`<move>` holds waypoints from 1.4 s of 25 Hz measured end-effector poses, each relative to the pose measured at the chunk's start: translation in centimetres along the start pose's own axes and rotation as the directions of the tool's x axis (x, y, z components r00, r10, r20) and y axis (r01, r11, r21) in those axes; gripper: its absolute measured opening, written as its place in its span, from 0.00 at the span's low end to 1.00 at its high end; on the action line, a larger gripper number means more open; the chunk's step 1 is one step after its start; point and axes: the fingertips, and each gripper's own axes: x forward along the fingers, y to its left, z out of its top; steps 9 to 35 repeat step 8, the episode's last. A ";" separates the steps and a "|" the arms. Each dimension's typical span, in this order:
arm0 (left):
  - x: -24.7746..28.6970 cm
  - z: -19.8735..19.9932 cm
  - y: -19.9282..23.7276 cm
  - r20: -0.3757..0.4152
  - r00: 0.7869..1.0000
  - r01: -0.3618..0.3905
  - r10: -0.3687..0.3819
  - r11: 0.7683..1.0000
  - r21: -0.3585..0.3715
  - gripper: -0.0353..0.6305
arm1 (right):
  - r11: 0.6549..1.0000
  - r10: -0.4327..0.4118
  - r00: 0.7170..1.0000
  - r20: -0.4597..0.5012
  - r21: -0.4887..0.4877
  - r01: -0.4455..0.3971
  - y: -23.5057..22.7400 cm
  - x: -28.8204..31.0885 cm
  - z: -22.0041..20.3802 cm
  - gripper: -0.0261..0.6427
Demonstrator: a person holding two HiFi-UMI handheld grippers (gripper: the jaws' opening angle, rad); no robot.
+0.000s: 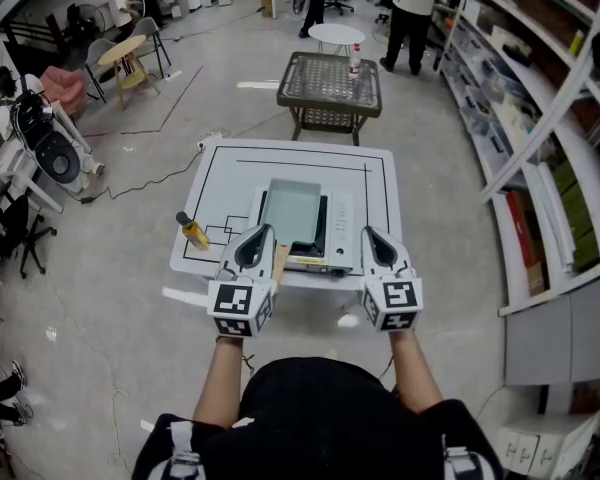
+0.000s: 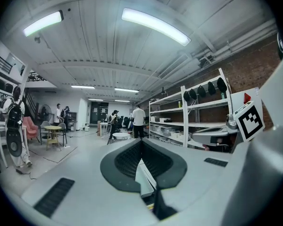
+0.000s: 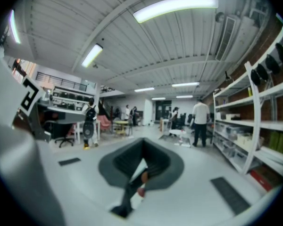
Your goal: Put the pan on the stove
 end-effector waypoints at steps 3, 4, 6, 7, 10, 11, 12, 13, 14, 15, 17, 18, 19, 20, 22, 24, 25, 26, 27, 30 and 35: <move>0.0 0.1 -0.1 -0.001 1.000 0.001 -0.001 1.000 0.000 0.09 | 1.000 0.003 1.000 -0.002 -0.002 -0.003 0.1 0.0 -0.1 0.09; 0.0 0.1 -0.1 -0.002 1.000 0.001 -0.001 1.000 0.000 0.09 | 1.000 0.003 1.000 -0.003 -0.002 -0.003 0.1 0.0 0.0 0.09; 0.0 0.1 -0.2 -0.005 1.000 -0.001 0.001 1.000 0.000 0.09 | 1.000 0.003 1.000 -0.004 -0.004 -0.003 0.1 -0.1 0.2 0.09; -0.1 0.1 -0.1 -0.005 1.000 -0.001 0.001 1.000 0.000 0.09 | 1.000 0.003 1.000 -0.004 -0.004 -0.003 0.2 -0.2 0.3 0.09; -0.1 0.1 -0.1 -0.006 1.000 -0.001 0.001 1.000 0.000 0.09 | 1.000 0.003 1.000 -0.003 -0.004 -0.003 0.2 -0.2 0.3 0.09; -0.1 0.1 -0.1 -0.006 1.000 -0.001 0.001 1.000 0.000 0.09 | 1.000 0.003 1.000 -0.003 -0.004 -0.003 0.2 -0.2 0.3 0.09; -0.1 0.1 -0.1 -0.006 1.000 -0.001 0.001 1.000 0.000 0.09 | 1.000 0.003 1.000 -0.003 -0.004 -0.003 0.2 -0.2 0.3 0.09; -0.1 0.1 -0.1 -0.006 1.000 -0.001 0.001 1.000 0.000 0.09 | 1.000 0.003 1.000 -0.003 -0.004 -0.003 0.2 -0.2 0.3 0.09; -0.1 0.1 -0.1 -0.006 1.000 -0.001 0.001 1.000 0.000 0.09 | 1.000 0.003 1.000 -0.003 -0.004 -0.003 0.2 -0.2 0.3 0.09; -0.1 0.1 -0.1 -0.006 1.000 -0.001 0.001 1.000 0.000 0.09 | 1.000 0.003 1.000 -0.003 -0.004 -0.003 0.2 -0.2 0.3 0.09; -0.1 0.1 -0.1 -0.006 1.000 -0.001 0.001 1.000 0.000 0.09 | 1.000 0.003 1.000 -0.003 -0.004 -0.003 0.2 -0.2 0.3 0.09; -0.1 0.1 -0.1 -0.006 1.000 -0.001 0.001 1.000 0.000 0.09 | 1.000 0.003 1.000 -0.003 -0.004 -0.003 0.2 -0.2 0.3 0.09; -0.1 0.1 -0.1 -0.006 1.000 -0.001 0.001 1.000 0.000 0.09 | 1.000 0.003 1.000 -0.003 -0.004 -0.003 0.2 -0.2 0.3 0.09; -0.1 0.1 -0.1 -0.006 1.000 -0.001 0.001 1.000 0.000 0.09 | 1.000 0.003 1.000 -0.003 -0.004 -0.003 0.2 -0.2 0.3 0.09; -0.1 0.1 -0.1 -0.006 1.000 -0.001 0.001 1.000 0.000 0.09 | 1.000 0.003 1.000 -0.003 -0.004 -0.003 0.2 -0.2 0.3 0.09; -0.1 0.1 -0.1 -0.006 1.000 -0.001 0.001 1.000 0.000 0.09 | 1.000 0.003 1.000 -0.003 -0.004 -0.003 0.2 -0.2 0.3 0.09; -0.1 0.1 -0.1 -0.006 1.000 -0.001 0.001 1.000 0.000 0.09 | 1.000 0.003 1.000 -0.003 -0.004 -0.003 0.2 -0.2 0.3 0.09; -0.1 0.1 -0.1 -0.006 1.000 -0.001 0.001 1.000 0.000 0.09 | 1.000 0.003 1.000 -0.003 -0.004 -0.003 0.2 -0.2 0.3 0.09; -0.1 0.1 -0.1 -0.006 1.000 -0.001 0.001 1.000 0.000 0.09 | 1.000 0.003 1.000 -0.003 -0.004 -0.003 0.2 -0.2 0.3 0.09; -0.1 0.1 -0.1 -0.006 1.000 -0.001 0.001 1.000 0.000 0.09 | 1.000 0.003 1.000 -0.003 -0.004 -0.003 0.2 -0.2 0.3 0.09; -0.1 0.1 -0.1 -0.006 1.000 -0.001 0.001 1.000 0.000 0.09 | 1.000 0.003 1.000 -0.003 -0.004 -0.003 0.2 -0.2 0.3 0.09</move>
